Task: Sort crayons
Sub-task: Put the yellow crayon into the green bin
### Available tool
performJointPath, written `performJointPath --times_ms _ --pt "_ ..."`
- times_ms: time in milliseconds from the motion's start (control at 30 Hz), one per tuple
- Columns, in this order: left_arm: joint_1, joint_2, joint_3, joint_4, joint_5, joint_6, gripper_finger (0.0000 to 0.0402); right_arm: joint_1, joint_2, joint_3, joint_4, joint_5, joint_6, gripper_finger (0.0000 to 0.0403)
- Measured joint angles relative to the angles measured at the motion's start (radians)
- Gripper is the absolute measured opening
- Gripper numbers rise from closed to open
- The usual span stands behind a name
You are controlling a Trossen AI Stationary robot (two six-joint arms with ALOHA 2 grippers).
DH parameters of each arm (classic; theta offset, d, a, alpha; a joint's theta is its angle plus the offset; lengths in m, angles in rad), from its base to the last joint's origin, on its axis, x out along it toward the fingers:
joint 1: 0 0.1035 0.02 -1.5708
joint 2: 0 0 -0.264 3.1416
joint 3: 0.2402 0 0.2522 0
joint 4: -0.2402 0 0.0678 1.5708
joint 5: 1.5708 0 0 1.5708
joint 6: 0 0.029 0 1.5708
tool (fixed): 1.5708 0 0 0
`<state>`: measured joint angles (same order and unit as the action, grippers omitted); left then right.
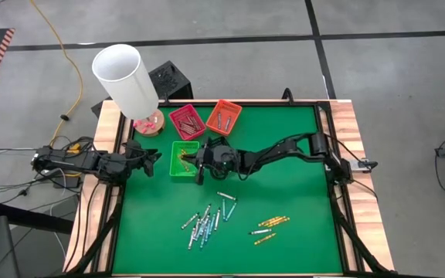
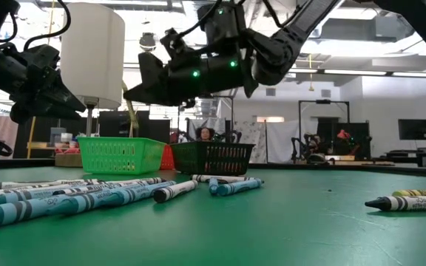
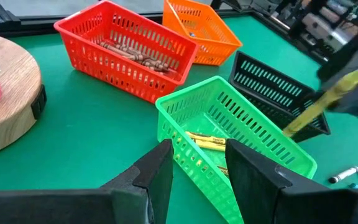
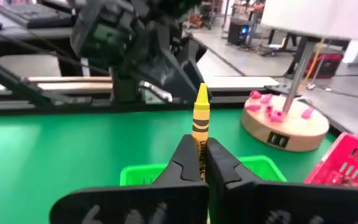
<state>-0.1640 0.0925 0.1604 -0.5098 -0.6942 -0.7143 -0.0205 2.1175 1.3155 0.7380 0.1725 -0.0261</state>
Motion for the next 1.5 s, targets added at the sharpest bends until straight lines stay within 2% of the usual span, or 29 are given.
performJointPath --times_ms 133,633,800,967,1300,1500 --pt "0.0 0.0 0.0 0.0 -0.001 0.0 0.0137 -0.021 0.018 0.004 0.006 -0.048 0.002 0.0002" --pt "0.0 0.001 0.0 0.0 -0.002 0.004 0.0137 -0.048 0.051 0.021 -0.025 -0.05 0.012 0.0008" --pt "0.0 0.0 0.0 0.001 -0.002 0.004 0.0137 -0.049 0.051 0.02 -0.107 -0.049 0.019 0.0008" --pt "0.0 0.0 0.0 0.001 -0.002 0.004 0.0137 -0.053 0.051 0.021 -0.114 -0.048 0.026 0.001" --pt "0.0 0.0 0.0 0.001 -0.002 0.004 0.0137 -0.054 0.051 0.021 -0.109 -0.047 0.025 0.0066" --pt "0.0 0.0 0.0 0.002 0.001 0.002 0.0137 -0.053 0.039 0.02 -0.115 -0.043 0.029 0.0075"
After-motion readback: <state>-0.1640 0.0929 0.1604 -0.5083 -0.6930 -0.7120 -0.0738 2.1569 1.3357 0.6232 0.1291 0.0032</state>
